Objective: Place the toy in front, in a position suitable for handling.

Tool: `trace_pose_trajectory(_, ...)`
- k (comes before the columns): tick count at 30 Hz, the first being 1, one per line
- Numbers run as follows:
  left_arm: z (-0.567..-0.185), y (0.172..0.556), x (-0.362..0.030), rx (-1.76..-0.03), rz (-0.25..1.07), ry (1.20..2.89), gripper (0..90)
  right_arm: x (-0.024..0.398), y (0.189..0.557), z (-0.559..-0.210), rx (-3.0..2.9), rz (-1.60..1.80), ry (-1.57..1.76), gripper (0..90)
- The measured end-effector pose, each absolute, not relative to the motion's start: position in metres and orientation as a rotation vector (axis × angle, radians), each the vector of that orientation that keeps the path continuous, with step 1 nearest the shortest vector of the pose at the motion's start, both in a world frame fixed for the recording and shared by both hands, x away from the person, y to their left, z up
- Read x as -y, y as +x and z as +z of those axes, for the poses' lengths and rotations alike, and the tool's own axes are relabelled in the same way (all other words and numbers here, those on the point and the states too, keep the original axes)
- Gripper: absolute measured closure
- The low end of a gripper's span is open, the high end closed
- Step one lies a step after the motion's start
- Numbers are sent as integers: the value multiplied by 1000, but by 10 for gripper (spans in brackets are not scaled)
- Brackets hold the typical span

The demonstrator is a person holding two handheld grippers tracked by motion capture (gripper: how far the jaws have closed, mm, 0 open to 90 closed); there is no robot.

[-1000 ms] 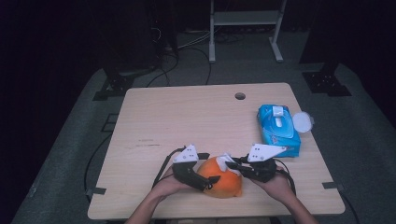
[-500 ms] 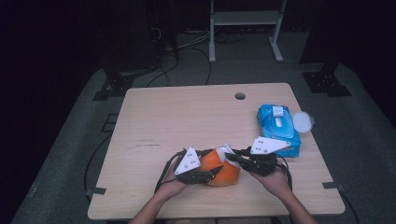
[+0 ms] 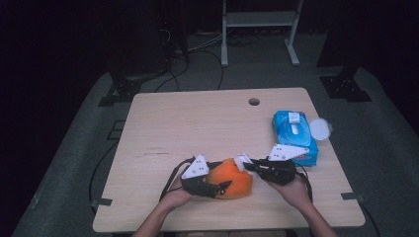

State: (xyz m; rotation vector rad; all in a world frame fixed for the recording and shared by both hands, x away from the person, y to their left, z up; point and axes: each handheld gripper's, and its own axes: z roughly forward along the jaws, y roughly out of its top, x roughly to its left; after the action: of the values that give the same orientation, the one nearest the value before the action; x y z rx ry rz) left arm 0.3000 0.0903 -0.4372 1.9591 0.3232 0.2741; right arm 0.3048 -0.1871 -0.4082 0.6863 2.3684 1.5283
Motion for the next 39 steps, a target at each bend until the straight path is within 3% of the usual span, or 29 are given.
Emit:
trace_pose_trajectory(5,-437,300,-91,-313,272,1964,309,173,300,-403,-2384,1515,613,817)
trace_pose_trajectory(11,-433,307,-92,-439,180,1932,114,182,303,-409,-2421,1523,620,817)
trace_pose_trajectory(15,-440,308,-85,-451,178,1995,69,174,298,-408,-2435,1551,582,816)
trace_pose_trajectory(16,-440,308,-84,-450,189,1998,73,172,297,-406,-2431,1539,584,817)
trace_pose_trajectory(21,-435,300,-84,-370,304,1962,321,169,295,-400,-2387,1558,586,818)
trace_pose_trajectory(23,-432,299,-83,-379,390,1914,356,170,292,-396,-2339,1548,587,818)
trace_pose_trajectory(25,-432,302,-86,-392,436,1869,358,176,295,-394,-2302,1552,620,818)
trace_pose_trajectory(32,-442,310,-93,-442,371,1874,317,202,317,-415,-2325,1557,827,819)
trace_pose_trajectory(39,-443,303,-87,-379,383,1923,307,174,305,-405,-2351,1580,678,818)
